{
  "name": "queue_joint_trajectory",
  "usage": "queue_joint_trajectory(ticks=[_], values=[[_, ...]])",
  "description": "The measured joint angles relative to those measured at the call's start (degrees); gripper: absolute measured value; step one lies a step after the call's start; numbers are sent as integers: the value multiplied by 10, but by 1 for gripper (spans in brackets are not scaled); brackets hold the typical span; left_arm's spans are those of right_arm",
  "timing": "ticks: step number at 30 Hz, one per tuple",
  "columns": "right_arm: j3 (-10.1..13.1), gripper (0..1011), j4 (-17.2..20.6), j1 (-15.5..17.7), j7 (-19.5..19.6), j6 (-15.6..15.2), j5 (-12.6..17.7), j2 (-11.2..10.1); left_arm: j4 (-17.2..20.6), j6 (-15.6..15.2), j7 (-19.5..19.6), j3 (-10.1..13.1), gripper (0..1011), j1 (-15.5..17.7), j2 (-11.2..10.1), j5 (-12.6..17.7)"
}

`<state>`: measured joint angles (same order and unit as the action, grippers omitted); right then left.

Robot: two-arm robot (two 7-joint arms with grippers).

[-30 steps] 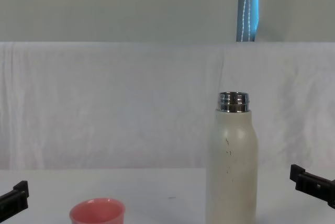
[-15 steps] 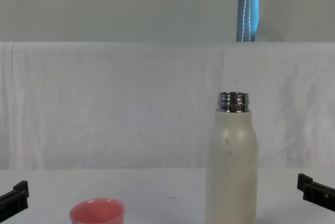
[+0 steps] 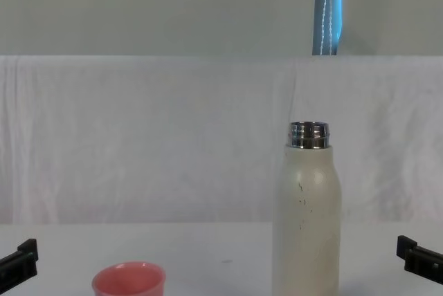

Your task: Grasp the thermos with one hand and pour water into the cup lid.

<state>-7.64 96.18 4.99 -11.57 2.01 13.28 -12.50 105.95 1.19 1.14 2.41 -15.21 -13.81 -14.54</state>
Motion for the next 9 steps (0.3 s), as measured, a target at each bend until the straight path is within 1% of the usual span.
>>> queue_joint_trajectory(ticks=[9], values=[[-1, 1000, -1, 0, 0, 0, -1, 0, 0, 0, 0, 0, 1001, 0, 0, 0]])
